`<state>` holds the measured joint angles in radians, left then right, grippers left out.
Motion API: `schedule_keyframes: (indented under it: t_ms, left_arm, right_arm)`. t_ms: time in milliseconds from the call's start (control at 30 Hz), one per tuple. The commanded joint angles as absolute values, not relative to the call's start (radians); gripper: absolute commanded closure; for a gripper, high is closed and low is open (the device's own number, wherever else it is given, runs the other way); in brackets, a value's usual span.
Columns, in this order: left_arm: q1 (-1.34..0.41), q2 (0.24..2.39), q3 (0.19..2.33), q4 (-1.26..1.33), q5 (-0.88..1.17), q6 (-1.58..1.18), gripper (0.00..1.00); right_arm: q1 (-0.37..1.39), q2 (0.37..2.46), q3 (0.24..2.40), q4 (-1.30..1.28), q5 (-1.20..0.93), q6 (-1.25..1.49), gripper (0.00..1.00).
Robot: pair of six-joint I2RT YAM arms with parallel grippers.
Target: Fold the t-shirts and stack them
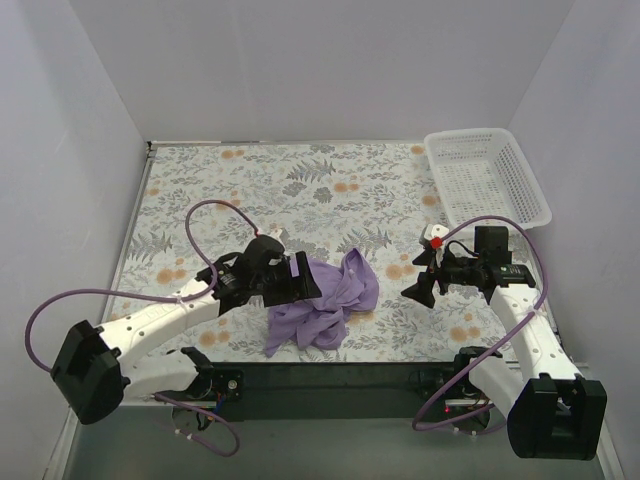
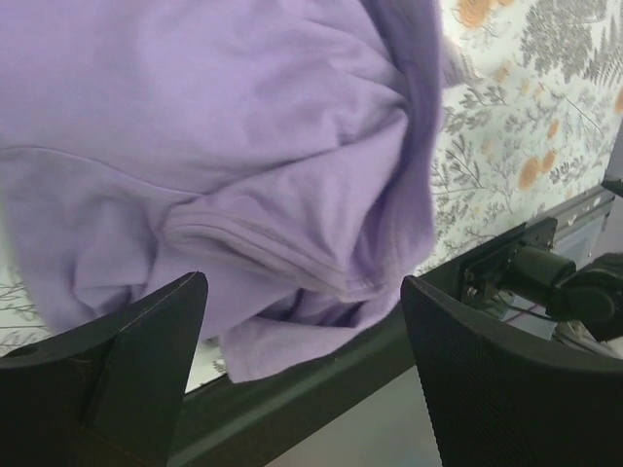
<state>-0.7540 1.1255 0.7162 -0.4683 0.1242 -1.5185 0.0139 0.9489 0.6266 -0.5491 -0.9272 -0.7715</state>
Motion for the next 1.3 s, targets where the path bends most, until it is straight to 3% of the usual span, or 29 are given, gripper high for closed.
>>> schedule_keyframes:
  t_ms: [0,367,900,1267]
  left_arm:
    - [-0.819,1.132,0.791,-0.423,0.083,-1.534,0.21]
    - [-0.982,1.327,1.018,-0.531,-0.024,-1.272,0.32]
    - [-1.014,1.673,1.373,-0.722,-0.198,-1.095,0.46]
    - [-1.014,1.916,1.594,-0.814,-0.303,-1.016,0.5]
  right_arm:
    - [0.011,0.942,0.64,-0.538,-0.957,-0.782,0.02]
    - [0.009,0.94,0.638,-0.54,-0.959,-0.785,0.02]
    - [-0.028,0.95,0.64,-0.548,-0.965,-0.787,0.02]
    - [-0.044,0.942,0.641,-0.554,-0.977,-0.79,0.02]
